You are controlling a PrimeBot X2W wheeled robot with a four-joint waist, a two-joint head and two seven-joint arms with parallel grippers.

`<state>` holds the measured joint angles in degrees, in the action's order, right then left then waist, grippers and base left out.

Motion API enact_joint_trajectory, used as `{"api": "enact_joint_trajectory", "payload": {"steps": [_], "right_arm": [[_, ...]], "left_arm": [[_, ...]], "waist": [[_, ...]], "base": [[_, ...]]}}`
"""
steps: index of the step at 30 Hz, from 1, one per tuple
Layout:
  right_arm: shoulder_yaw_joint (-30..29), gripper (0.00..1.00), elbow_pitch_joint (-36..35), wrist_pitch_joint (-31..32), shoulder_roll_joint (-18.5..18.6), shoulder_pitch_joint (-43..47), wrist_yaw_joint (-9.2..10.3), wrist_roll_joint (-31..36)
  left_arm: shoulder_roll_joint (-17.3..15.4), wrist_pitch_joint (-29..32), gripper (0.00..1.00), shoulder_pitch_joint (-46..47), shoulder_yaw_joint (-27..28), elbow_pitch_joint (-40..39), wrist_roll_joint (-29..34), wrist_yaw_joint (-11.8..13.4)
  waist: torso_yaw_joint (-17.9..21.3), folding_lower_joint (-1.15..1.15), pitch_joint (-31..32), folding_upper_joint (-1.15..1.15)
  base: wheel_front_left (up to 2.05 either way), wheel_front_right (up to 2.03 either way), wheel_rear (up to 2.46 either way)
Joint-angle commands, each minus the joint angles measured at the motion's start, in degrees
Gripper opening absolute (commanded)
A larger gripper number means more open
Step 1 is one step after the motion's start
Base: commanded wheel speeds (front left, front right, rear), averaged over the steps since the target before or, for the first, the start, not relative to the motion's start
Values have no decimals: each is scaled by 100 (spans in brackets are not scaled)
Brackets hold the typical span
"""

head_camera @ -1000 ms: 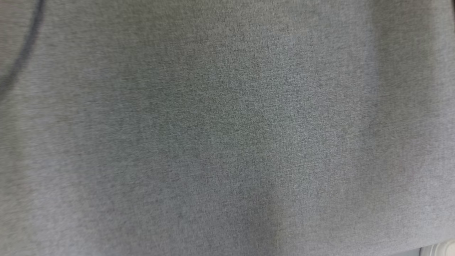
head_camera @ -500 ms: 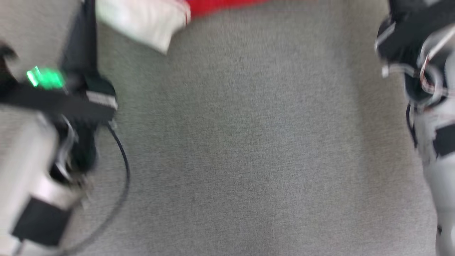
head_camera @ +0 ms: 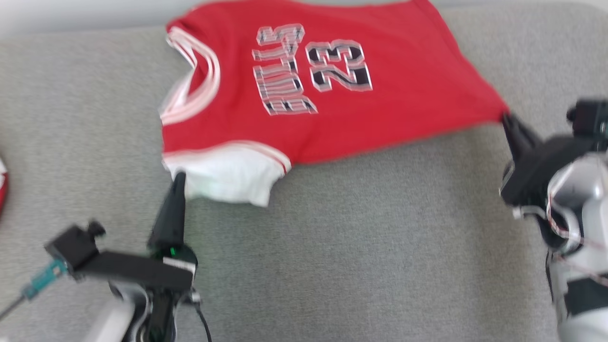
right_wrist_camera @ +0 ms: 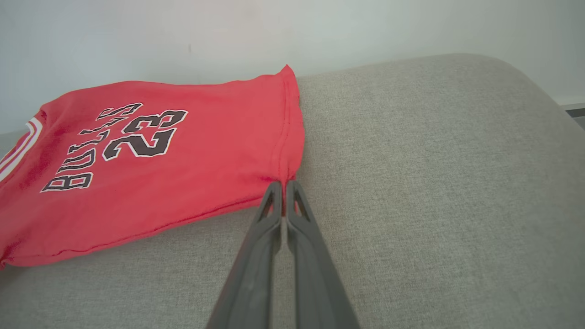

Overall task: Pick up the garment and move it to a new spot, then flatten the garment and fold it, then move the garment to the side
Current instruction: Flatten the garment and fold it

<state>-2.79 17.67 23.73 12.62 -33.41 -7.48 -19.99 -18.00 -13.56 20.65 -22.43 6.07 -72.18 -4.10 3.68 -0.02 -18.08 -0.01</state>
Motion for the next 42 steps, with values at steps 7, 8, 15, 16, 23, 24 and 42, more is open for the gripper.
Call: {"api": "enact_joint_trajectory", "payload": {"steps": [7,8,15,16,23,24,42], "right_arm": [[-631,0,-390,430,-422,1065,-1,431],[-682,0,-474,498,-474,1198,-1,453],[-1030,0,-1078,969,-753,2123,-1,519],[-1078,0,-1169,1002,-781,2224,-1,562],[-1390,0,-1460,1045,-923,2749,-1,824],[-1410,0,-1473,1058,-935,2805,-1,829],[-1356,0,-1595,663,-972,3077,-1,680]], "left_arm": [[34,157,0,-826,-38,11,-506,-73],[41,200,0,-935,-53,-1,-559,-75],[-108,607,0,-1625,-166,-107,-973,52],[-149,671,0,-1694,-166,-129,-1042,43],[-333,1066,0,-2133,-262,-320,-1357,37],[-366,1138,0,-2193,-286,-365,-1388,50],[-229,1045,0,-2342,-123,-930,-1600,113]], "waist": [[-377,2,639,1],[-401,2,690,1],[-517,2,912,1],[-522,2,917,1],[-536,2,921,1],[-534,2,922,1],[-569,2,948,1]], "base": [[0,0,0],[0,0,0],[0,0,0],[0,0,0],[0,0,0],[0,0,0],[0,0,0]]}}
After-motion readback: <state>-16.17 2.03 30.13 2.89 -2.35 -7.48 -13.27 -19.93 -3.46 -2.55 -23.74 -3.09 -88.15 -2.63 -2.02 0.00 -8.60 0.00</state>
